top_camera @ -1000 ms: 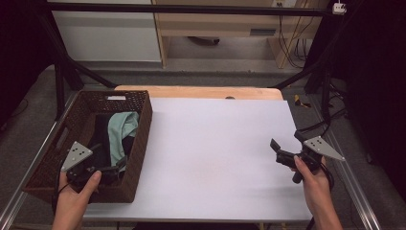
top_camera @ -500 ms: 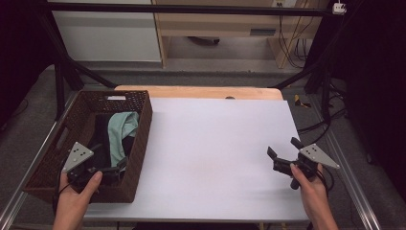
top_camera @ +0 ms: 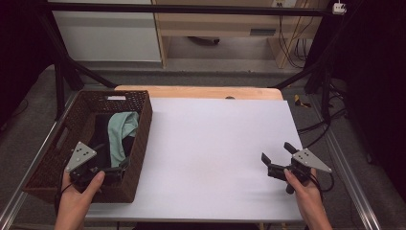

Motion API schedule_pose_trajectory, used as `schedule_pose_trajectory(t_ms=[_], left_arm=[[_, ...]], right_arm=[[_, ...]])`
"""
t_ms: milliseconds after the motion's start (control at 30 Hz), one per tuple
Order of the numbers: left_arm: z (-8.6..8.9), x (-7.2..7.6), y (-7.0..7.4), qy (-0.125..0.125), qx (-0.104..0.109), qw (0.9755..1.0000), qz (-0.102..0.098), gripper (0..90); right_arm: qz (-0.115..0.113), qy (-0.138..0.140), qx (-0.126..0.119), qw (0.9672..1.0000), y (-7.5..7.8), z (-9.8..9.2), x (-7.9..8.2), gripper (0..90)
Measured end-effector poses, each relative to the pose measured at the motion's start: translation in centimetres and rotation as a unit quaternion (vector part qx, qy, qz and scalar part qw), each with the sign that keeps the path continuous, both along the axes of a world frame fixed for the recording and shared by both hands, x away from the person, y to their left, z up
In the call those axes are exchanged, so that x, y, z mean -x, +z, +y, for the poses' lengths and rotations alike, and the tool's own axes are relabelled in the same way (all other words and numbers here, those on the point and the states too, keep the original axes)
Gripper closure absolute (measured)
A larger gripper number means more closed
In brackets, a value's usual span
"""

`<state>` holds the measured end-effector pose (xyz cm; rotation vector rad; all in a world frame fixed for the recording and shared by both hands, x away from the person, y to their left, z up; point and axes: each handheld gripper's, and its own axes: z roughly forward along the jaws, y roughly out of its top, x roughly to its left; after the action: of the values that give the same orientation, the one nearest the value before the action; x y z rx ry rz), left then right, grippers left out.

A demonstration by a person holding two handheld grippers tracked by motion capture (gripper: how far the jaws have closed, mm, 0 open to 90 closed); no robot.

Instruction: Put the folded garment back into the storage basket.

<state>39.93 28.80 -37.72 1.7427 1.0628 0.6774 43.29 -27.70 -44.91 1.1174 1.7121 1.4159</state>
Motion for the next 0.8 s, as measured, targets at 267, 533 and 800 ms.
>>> schedule_pose_trajectory(t_ms=[267, 533, 800], left_arm=[[-0.3, -0.1, 0.0, -0.006, -0.006, 1.0, 0.005, 3.7], [-0.5, -0.1, -0.1, -0.005, -0.009, 0.9999, 0.005, 3.7], [-0.7, -0.1, -0.1, -0.005, -0.016, 0.9998, 0.003, 3.8]], right_arm=[[0.006, 0.012, 0.004, 0.9999, -0.6, 0.4, 0.2, 3.8], [0.013, 0.024, 0.007, 0.9996, -1.1, 0.9, 0.3, 3.9], [0.016, 0.038, 0.007, 0.9991, -1.4, 1.6, 0.5, 3.9]])
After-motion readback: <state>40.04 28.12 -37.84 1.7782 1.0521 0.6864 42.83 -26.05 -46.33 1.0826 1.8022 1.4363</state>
